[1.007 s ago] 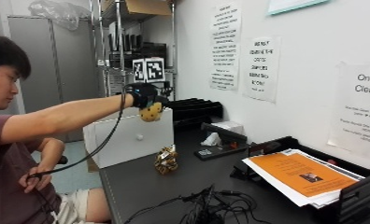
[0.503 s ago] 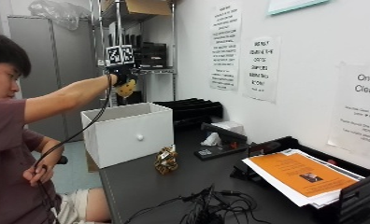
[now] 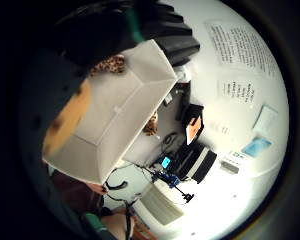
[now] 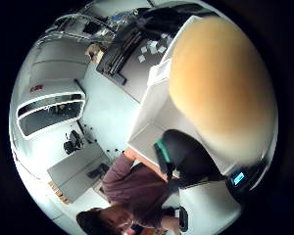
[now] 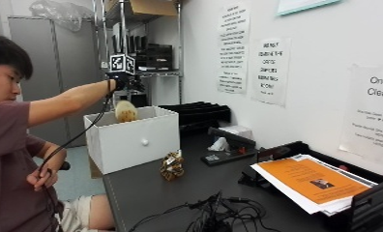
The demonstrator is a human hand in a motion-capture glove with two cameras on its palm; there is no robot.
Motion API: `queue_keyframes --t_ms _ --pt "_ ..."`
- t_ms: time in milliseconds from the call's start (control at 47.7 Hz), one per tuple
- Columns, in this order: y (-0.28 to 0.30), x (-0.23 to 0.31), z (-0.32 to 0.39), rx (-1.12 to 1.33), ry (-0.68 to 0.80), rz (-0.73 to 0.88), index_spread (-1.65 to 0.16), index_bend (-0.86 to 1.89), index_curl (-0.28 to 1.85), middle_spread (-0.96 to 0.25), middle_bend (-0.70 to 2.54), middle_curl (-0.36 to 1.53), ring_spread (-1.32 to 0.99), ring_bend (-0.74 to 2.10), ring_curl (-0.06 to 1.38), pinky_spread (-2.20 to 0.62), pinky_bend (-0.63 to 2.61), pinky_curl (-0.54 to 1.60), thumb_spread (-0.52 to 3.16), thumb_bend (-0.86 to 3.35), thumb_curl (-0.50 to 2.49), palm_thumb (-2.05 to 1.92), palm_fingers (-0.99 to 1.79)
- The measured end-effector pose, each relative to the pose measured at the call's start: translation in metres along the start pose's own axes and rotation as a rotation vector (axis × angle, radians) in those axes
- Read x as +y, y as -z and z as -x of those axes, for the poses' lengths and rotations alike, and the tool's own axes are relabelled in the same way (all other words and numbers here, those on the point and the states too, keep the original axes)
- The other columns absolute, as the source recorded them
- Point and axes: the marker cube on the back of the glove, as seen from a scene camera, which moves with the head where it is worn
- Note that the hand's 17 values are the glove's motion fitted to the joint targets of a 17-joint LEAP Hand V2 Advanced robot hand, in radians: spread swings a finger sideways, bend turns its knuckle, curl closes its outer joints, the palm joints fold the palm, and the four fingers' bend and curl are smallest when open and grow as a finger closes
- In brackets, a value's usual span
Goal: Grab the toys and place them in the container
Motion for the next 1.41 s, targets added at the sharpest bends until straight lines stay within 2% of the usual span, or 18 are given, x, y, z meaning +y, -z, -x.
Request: queue_keyframes --t_ms 21,63,126,273,608,734,860,1133,1258,1405 --pt "0.001 0.001 -0.002 -0.017 0.0 -0.01 -0.3 0.21 0.7 -0.22 0.34 0.74 -0.19 0.87 0.64 -0.12 1.39 0.55 0.87 -0.1 0.83 0.24 -0.66" --pt "0.003 0.003 -0.008 -0.045 -0.005 -0.029 -0.28 0.12 0.65 -0.15 0.24 0.69 -0.14 0.72 0.59 -0.08 1.34 0.52 0.92 -0.1 0.78 0.16 -0.67" --pt "0.007 0.004 -0.02 -0.065 -0.05 -0.035 -0.24 0.06 0.56 -0.08 0.14 0.63 -0.09 0.56 0.52 -0.03 1.26 0.49 0.99 -0.08 0.71 0.09 -0.58" --pt "0.009 0.002 -0.052 -0.065 -0.174 -0.009 -0.2 0.05 0.45 0.01 0.08 0.52 0.0 0.38 0.43 0.03 1.12 0.43 1.09 -0.05 0.6 -0.02 -0.45" --pt "-0.046 0.115 -0.215 -0.12 -0.484 -0.015 -0.2 0.09 0.32 0.0 0.12 0.37 0.03 0.27 0.39 0.06 0.89 0.34 1.21 -0.05 0.42 -0.07 -0.26" --pt "-0.072 0.134 -0.249 -0.173 -0.56 -0.034 -0.21 0.09 0.29 -0.01 0.12 0.34 0.03 0.28 0.39 0.06 0.86 0.33 1.24 -0.05 0.37 -0.06 -0.22" --pt "-0.116 0.118 -0.262 -0.263 -0.571 -0.069 -0.21 0.09 0.27 -0.03 0.13 0.31 0.02 0.34 0.4 0.05 0.85 0.33 1.27 -0.04 0.34 -0.04 -0.17" --pt "-0.233 0.059 -0.259 -0.316 -0.578 0.08 -0.18 0.08 0.22 -0.05 0.15 0.29 0.0 0.4 0.42 0.04 0.89 0.34 1.29 -0.02 0.31 -0.01 -0.17" --pt "-0.282 0.038 -0.251 -0.296 -0.615 0.092 -0.17 0.06 0.2 -0.02 0.15 0.29 0.0 0.42 0.42 0.04 0.92 0.35 1.27 -0.02 0.31 0.0 -0.17" --pt "-0.321 0.02 -0.244 -0.179 -0.697 0.02 -0.14 0.02 0.15 0.01 0.19 0.3 -0.05 0.67 0.48 0.0 1.05 0.38 1.24 -0.01 0.32 0.03 0.02"
